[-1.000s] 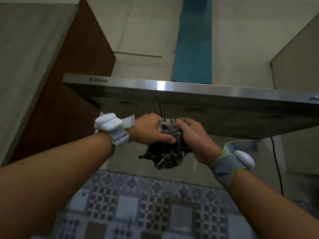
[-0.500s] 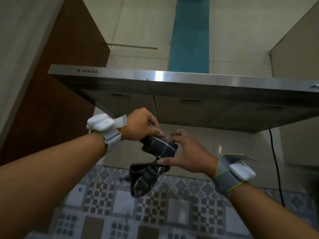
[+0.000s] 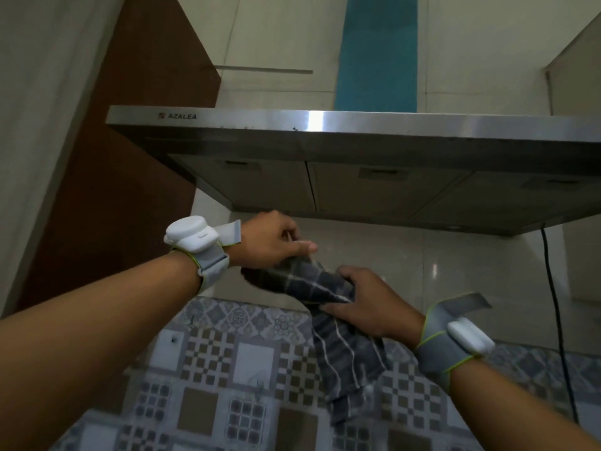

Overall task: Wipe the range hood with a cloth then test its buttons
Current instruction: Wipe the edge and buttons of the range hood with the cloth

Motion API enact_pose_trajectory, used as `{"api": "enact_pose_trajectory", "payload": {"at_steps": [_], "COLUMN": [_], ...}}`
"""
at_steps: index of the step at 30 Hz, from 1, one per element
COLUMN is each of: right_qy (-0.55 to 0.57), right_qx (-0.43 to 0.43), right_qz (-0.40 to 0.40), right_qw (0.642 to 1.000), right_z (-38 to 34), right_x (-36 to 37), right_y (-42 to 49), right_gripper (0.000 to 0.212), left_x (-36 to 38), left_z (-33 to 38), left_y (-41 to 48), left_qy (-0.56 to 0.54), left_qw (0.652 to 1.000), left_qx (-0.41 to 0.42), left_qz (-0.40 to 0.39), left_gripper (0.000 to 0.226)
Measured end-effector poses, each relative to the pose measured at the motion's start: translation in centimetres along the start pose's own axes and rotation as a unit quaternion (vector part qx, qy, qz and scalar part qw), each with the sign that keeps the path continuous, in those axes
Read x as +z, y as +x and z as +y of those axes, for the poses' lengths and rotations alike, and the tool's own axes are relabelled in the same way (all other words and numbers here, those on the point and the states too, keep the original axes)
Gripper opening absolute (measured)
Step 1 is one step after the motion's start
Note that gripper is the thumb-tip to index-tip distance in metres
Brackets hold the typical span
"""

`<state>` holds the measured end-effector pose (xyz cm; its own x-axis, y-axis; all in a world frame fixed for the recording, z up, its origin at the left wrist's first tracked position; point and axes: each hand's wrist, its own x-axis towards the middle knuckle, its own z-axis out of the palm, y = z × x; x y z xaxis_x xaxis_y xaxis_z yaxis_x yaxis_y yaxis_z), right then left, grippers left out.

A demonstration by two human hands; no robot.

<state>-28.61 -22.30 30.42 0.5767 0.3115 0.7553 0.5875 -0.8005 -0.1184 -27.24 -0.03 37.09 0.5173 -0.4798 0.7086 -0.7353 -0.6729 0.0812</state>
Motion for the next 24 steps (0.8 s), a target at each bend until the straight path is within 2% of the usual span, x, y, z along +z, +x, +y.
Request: {"api": "enact_pose_trajectory", "payload": {"at_steps": [3,6,11,14,17,19,21,24], "right_qy": [-0.004,0.008,0.043,0.053,0.173,0.282,0.402,0.590], "right_qx": [-0.007,0.011,0.042,0.055,0.089,0.132,0.177,0.240], "right_qz": [0.016,0.003,-0.074,-0.089,-0.089,-0.090,-0.087,-0.104], "right_qw": [1.000,1.000,0.995,0.993,0.977,0.946,0.894,0.764], "right_z": [-0.6,-1.3,-1.0,-0.3,0.2,0.6,0.9,1.4], "right_x": [1.3,2.6,5.4,7.4,9.1,9.9,10.9,12.7], "right_y": [0.2,0.4,0.3,-0.1,-0.6,-0.7,-0.8,-1.1], "right_gripper": [0.023,0.017,0.020,0.022,0.035,0.037,0.032,0.033], "left_x": [0.8,2.7,6.1,7.9,9.6,10.7,12.0,14.5], "left_z": [0.5,0.4,-2.2,-3.9,-5.8,-7.4,-8.8,-10.4], "left_y": [-1.0,-1.6,-2.4,-3.1,-3.6,-3.9,-4.1,-4.3], "left_qy": [0.025,0.021,-0.041,-0.036,-0.078,-0.148,-0.177,-0.166], "left_qw": [0.986,0.977,0.981,0.985,0.987,0.982,0.980,0.985], "left_qx": [-0.068,-0.069,-0.076,-0.056,-0.053,-0.068,-0.070,-0.052], "left_qz": [-0.150,-0.201,-0.173,-0.158,-0.129,-0.097,-0.057,-0.017], "left_gripper": [0.058,0.059,0.018,0.018,0.015,0.015,0.019,0.024]}}
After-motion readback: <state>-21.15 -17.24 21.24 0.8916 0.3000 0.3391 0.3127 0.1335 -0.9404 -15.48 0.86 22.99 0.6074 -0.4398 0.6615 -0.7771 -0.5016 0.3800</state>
